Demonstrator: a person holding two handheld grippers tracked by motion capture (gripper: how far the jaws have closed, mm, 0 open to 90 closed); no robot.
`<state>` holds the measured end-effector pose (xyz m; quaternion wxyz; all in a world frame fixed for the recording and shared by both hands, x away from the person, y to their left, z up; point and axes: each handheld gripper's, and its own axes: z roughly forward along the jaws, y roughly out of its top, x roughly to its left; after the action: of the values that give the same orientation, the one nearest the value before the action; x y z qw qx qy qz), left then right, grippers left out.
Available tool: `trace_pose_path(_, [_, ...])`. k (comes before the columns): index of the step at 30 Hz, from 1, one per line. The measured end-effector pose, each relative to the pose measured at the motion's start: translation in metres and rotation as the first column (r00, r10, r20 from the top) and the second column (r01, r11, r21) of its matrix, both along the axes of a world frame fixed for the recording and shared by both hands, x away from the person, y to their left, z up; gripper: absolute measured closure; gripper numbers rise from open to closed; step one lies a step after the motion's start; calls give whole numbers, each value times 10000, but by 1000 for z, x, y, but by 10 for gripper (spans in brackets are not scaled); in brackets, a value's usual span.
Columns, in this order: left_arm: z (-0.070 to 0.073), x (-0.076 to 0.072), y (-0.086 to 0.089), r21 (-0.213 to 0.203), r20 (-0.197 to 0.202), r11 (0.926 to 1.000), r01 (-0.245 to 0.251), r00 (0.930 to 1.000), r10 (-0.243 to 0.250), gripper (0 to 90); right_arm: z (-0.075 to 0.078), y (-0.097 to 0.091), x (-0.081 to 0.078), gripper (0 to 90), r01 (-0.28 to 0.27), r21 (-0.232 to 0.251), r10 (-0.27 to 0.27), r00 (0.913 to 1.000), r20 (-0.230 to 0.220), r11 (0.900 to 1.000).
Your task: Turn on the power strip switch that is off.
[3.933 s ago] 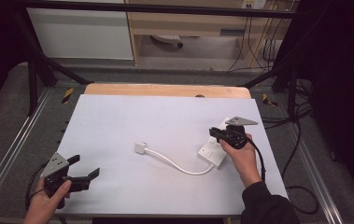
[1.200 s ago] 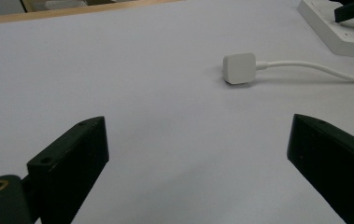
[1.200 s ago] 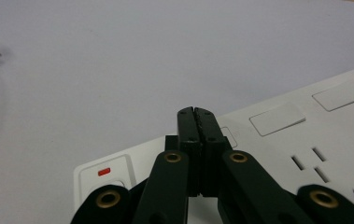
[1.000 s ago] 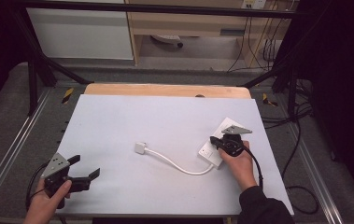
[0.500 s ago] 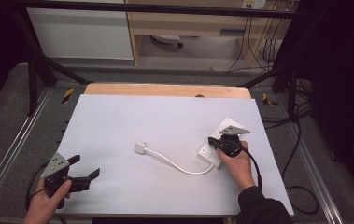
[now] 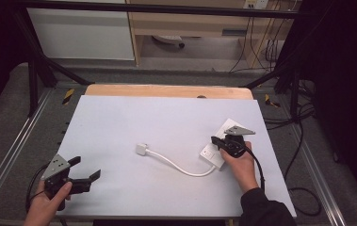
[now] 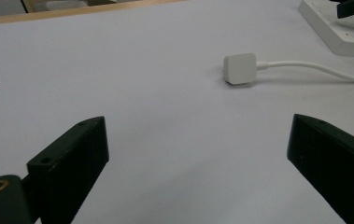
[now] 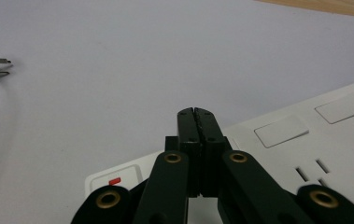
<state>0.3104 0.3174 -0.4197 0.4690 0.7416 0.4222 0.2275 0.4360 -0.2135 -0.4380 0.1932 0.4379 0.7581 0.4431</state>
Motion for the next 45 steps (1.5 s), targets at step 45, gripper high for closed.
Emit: trace_pose_path(45, [0,0,0,10,4,10000,2,10000,-2,58,33,-20,-15,681,565,974,-660,9931,972,9936])
